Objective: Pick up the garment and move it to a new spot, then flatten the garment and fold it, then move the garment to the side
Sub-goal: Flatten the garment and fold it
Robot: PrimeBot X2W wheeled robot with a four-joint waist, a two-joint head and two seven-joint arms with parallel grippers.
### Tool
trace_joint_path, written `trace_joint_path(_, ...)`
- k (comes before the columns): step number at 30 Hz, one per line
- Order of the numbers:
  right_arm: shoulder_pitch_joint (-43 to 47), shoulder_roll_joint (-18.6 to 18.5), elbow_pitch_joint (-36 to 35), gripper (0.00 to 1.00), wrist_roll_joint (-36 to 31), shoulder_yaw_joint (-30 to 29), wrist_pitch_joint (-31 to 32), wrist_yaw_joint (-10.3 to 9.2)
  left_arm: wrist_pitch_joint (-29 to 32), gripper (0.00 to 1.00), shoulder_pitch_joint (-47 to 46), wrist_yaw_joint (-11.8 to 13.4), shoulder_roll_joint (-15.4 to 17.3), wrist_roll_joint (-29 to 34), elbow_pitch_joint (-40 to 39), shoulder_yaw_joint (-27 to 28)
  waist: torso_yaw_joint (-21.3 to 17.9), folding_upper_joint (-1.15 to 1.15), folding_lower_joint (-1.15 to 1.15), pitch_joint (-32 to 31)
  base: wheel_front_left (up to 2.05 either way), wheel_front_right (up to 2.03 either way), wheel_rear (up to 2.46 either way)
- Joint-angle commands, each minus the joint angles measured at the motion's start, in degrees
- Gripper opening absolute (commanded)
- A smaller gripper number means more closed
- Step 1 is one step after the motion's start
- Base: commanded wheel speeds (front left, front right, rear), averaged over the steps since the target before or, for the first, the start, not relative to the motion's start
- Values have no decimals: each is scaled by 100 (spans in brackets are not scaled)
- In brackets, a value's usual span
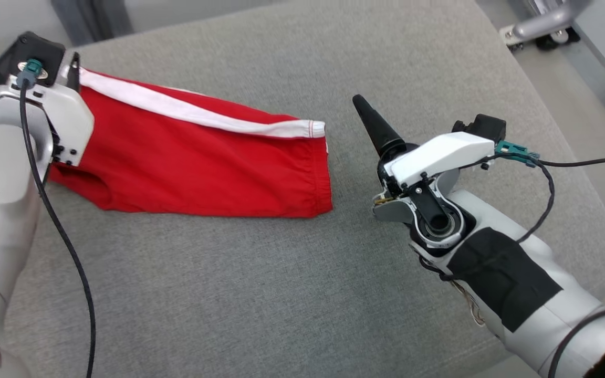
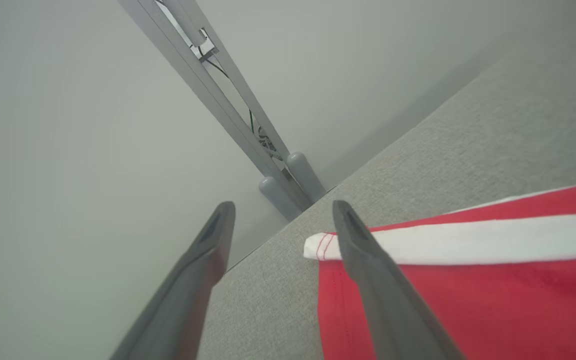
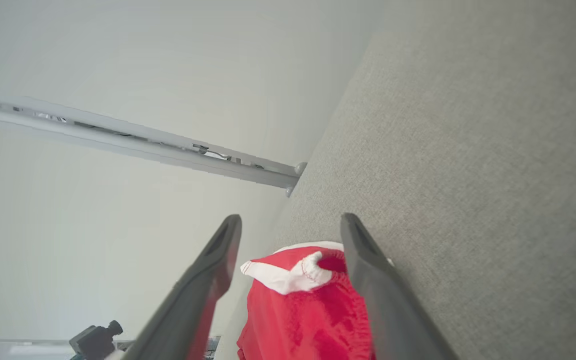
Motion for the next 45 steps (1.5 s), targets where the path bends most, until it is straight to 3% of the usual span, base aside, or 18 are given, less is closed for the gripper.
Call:
trace_joint_path(1,108,-65,-24,100,-191,-45,-46,4,-67,100,80,35,10,-68,-4,49,127,0,0,-236,0,0,0)
trace_joint_path(6,512,-323,-243,100,-1433,-866,-51,4,-302,100,330,185,-125,-218,-340,237,427,0,0,-730,0,0,0)
trace_joint_path(10,1078,-565,-634,100,-3184,-1778,-53,4,-319,100,661,476,-110,-234,-1154,556,768,0,0,-1113,0,0,0)
trace_joint_path(16,2542,-443,-1431,100,-5597,-3219,-55,4,-322,100,2115,1010,72,-38,-3005,1368,1325,0,0,-1768,0,0,0)
trace_joint_path(23,3806,-288,-2114,100,-7359,-4371,-55,4,-323,100,3695,1457,56,314,-4244,1901,1876,0,0,-2109,0,0,0)
trace_joint_path(26,4168,-152,-2260,100,-7657,-4757,-55,4,-322,100,4341,1526,-43,467,-4693,2148,2011,0,0,-2201,0,0,0)
trace_joint_path(34,4687,55,-2410,100,-8023,-5085,-56,4,-324,100,5713,1703,-352,1205,-5785,2870,2134,0,0,-2301,0,0,0)
trace_joint_path(39,4797,130,-2354,100,-7997,-5062,-56,4,-324,100,6620,1419,-769,1489,-6333,3494,2096,0,0,-2335,0,0,0)
trace_joint_path(45,4776,151,-2172,100,-7921,-5069,-56,4,-324,100,6969,973,-1116,1868,-6218,3883,2129,0,0,-2317,0,0,0)
